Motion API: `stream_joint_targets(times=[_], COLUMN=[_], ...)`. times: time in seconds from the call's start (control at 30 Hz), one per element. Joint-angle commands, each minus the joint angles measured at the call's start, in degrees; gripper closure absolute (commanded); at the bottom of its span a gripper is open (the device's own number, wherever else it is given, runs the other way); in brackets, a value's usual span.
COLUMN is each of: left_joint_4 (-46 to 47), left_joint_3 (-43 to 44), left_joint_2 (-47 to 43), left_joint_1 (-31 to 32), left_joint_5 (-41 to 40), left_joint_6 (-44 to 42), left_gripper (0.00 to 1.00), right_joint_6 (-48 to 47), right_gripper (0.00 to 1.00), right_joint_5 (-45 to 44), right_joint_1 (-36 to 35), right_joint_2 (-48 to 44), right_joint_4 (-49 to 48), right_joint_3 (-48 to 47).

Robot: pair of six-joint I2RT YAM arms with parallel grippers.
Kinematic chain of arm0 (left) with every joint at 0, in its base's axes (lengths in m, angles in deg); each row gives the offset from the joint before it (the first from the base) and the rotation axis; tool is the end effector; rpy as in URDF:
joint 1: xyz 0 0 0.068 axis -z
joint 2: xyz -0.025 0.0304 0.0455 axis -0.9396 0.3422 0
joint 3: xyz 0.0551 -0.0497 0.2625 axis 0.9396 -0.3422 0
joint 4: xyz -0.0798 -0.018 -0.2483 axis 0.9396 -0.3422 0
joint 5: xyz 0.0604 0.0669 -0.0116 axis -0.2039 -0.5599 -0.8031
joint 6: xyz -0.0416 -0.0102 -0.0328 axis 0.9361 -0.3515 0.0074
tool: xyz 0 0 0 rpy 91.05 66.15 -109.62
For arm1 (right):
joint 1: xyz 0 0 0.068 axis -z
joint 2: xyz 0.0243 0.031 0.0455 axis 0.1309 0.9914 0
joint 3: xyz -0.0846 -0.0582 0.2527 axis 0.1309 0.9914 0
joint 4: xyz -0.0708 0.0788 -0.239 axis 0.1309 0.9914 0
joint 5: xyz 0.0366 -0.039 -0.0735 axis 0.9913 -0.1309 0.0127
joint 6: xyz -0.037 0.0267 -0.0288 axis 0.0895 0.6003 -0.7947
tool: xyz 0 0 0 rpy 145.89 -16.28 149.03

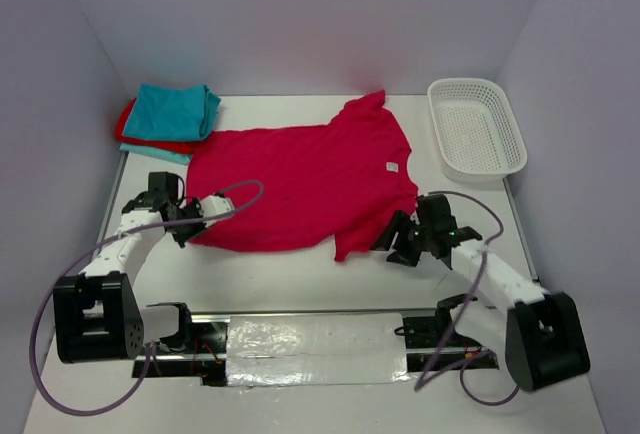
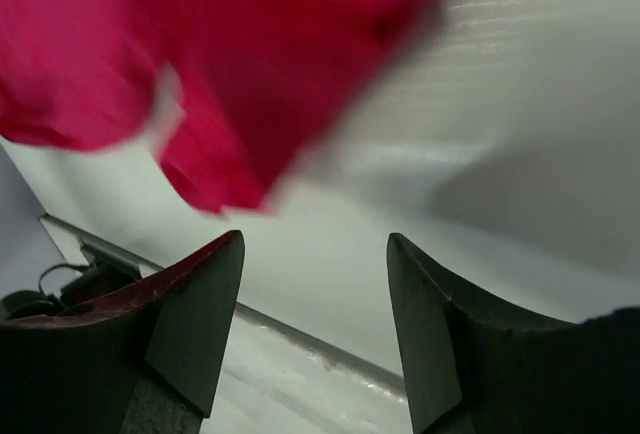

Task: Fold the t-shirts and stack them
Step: Flatten out the tshirt, then grap the side of the flattened tshirt closest away from the robot with both arms

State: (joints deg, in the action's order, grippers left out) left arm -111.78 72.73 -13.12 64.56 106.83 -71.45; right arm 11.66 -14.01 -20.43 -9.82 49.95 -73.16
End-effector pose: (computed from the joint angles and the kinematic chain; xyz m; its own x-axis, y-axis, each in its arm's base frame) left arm 0.2275 0.0109 0.2050 -0.4172 0.7790 -0.4682 0.7798 0.5714 0.2558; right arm 0.1804 0.0560 0.1516 -0.8893 0.4064 -0.2099 0.2052 0.7645 0.6111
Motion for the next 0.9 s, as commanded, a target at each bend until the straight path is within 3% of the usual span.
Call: stream_joint_targets(times=[0.0,0.1,0.13,0.2,0.33,0.53,0.7,0.87], left_joint_4=[-0.66,1.88,3.29,5.40,1.73,1.28,-1.09,-3.02], left_joint_3=[-3.53,-5.82,-6.35,-6.88,-5.04,-5.04,-5.03,-2.14], left_joint_2=[-3.50,-4.12,-4.12,-3.77,-3.94,-4.12,-5.69,-7.19], left_joint_1=[0.07,-0.02,-0.10,-0.11,-0.11,-0.11,-0.19,-0.11], left_joint_5=[-3.47,-7.16,-8.47,-10.94,-8.41,-9.28,-9.63,-9.54], left_joint_6=[-6.76,-4.58,-3.78,-2.46,0.70,3.95,6.77,8.79], left_gripper=[1.00,1.00,1.00,1.00,1.00,1.00,1.00,1.00], right_joint_6=[4.09,1.55,0.41,-3.10,-8.30,-5.59,-2.60,2.24], right_gripper=[0.33,0.38,0.52,0.58,0.41,0.28,0.31,0.31], right_joint_5=[-9.17,-15.86,-17.28,-17.90,-14.05,-19.65,-18.17,-26.05], right_joint_1=[-1.33,-0.81,-0.46,-0.28,-0.18,-0.89,-1.42,-8.34], right_joint_2=[-12.22,-18.39,-17.87,-14.72,-2.52,-8.35,-4.27,1.20], right_joint_4=[11.58,16.20,15.77,15.15,18.47,28.75,27.47,29.38], right_joint_3=[-4.91,-9.48,-10.02,-11.77,-15.38,-13.55,-8.72,-7.66])
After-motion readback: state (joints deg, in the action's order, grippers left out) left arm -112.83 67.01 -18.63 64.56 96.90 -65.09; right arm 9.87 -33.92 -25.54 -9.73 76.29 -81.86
